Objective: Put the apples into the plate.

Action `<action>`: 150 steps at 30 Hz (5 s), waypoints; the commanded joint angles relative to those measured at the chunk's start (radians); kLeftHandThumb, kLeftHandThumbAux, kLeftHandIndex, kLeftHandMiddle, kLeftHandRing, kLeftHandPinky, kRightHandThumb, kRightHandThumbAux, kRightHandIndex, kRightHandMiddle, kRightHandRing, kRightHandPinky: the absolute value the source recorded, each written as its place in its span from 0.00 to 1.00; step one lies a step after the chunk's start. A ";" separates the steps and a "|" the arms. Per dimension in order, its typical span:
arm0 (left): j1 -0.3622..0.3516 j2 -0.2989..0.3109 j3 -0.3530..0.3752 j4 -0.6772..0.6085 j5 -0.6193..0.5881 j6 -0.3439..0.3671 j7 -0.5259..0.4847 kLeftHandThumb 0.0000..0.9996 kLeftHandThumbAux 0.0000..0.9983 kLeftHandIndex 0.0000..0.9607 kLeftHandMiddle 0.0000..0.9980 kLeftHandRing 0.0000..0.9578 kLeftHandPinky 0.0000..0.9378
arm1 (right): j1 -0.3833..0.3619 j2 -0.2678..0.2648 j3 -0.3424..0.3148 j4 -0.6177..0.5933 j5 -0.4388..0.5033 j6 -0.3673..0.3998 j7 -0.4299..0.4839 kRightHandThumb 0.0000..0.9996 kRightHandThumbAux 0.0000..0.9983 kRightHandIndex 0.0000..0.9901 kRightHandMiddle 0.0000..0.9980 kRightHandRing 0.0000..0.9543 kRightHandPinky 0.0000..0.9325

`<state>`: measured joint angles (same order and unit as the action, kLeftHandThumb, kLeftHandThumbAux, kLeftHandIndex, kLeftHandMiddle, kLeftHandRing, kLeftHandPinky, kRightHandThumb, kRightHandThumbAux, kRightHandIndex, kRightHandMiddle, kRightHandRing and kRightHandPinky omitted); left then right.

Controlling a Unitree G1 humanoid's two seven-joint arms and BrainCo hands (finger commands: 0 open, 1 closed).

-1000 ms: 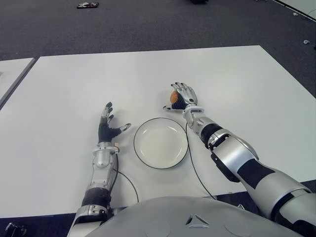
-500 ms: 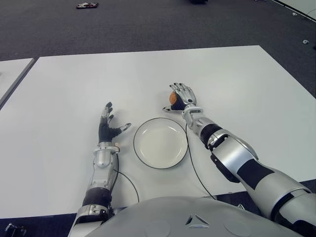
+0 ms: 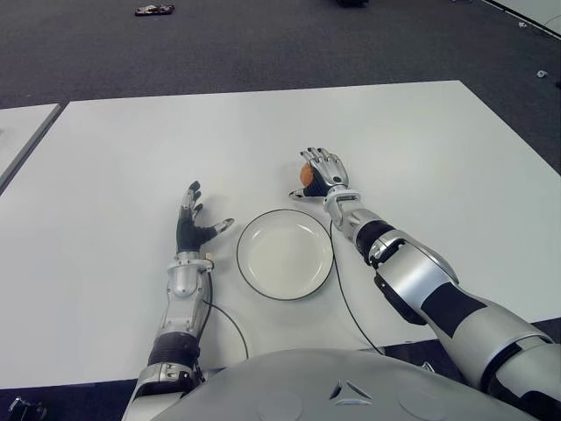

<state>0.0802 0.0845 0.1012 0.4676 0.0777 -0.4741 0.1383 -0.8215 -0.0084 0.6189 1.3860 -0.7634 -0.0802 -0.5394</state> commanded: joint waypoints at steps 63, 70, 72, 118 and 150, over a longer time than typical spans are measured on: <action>0.040 0.003 0.024 -0.017 0.003 0.030 0.015 0.00 0.49 0.00 0.00 0.00 0.01 | 0.145 -0.033 -0.145 0.013 0.067 -0.013 0.083 0.95 0.66 0.38 0.50 0.57 0.69; 0.041 0.002 0.028 -0.024 0.003 0.039 0.015 0.00 0.49 0.00 0.00 0.00 0.01 | 0.142 -0.026 -0.149 0.010 0.068 -0.010 0.082 0.95 0.66 0.38 0.50 0.56 0.85; 0.040 0.002 0.031 -0.022 0.003 0.037 0.015 0.00 0.49 0.00 0.00 0.00 0.01 | 0.142 -0.025 -0.150 0.009 0.069 -0.010 0.082 0.95 0.66 0.38 0.50 0.56 0.86; 0.036 -0.002 0.029 -0.020 0.000 0.027 -0.002 0.00 0.51 0.00 0.00 0.00 0.00 | 0.029 -0.061 -0.319 -0.142 0.223 -0.424 -0.240 0.95 0.66 0.38 0.50 0.55 0.90; 0.026 0.004 0.026 0.020 -0.015 0.022 -0.027 0.00 0.50 0.00 0.00 0.00 0.00 | 0.615 -0.084 -0.297 -1.139 0.322 -0.547 0.116 0.85 0.68 0.41 0.56 0.91 0.95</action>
<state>0.0955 0.0902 0.1352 0.4515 0.0671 -0.4719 0.1276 -0.2897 -0.0889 0.3059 0.3581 -0.4631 -0.6522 -0.4836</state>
